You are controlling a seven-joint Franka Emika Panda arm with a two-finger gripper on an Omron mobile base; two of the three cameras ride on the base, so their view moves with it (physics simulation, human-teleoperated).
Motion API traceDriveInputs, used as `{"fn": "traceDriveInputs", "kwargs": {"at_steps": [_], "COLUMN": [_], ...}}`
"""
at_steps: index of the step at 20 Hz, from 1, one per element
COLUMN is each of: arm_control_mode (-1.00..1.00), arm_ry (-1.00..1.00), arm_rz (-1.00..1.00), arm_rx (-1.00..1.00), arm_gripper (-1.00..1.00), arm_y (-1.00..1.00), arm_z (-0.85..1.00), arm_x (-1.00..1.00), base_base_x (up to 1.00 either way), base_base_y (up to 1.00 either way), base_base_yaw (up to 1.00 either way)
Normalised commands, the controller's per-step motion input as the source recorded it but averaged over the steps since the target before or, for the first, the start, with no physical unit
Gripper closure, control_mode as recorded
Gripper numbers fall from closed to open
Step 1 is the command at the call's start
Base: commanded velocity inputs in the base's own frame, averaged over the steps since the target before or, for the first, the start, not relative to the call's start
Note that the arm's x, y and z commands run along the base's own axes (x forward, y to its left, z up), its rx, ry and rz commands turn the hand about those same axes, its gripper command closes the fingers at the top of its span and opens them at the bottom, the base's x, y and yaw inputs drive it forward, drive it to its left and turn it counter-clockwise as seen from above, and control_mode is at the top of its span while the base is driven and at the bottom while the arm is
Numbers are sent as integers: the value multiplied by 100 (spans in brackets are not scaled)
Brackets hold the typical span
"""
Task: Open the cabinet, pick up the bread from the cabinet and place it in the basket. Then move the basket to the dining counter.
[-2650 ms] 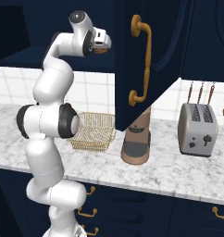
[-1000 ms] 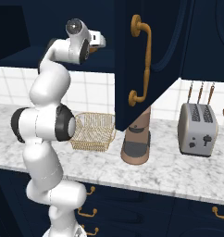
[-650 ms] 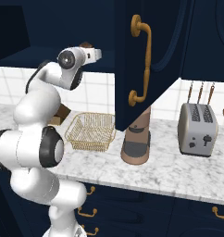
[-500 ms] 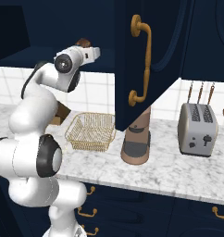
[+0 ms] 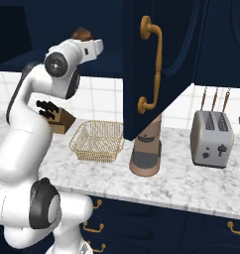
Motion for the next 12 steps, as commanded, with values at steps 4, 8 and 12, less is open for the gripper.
{"fn": "traceDriveInputs", "kwargs": {"at_steps": [4,8,12], "arm_control_mode": [-100,-100,-100], "arm_ry": [38,41,41], "arm_rz": [-3,-1,0], "arm_rx": [0,-2,-3], "arm_gripper": [100,100,100], "arm_y": [12,4,0], "arm_z": [15,-16,-34], "arm_x": [-100,-100,-100], "base_base_x": [0,0,0], "base_base_y": [0,0,0], "base_base_yaw": [0,0,0]}}
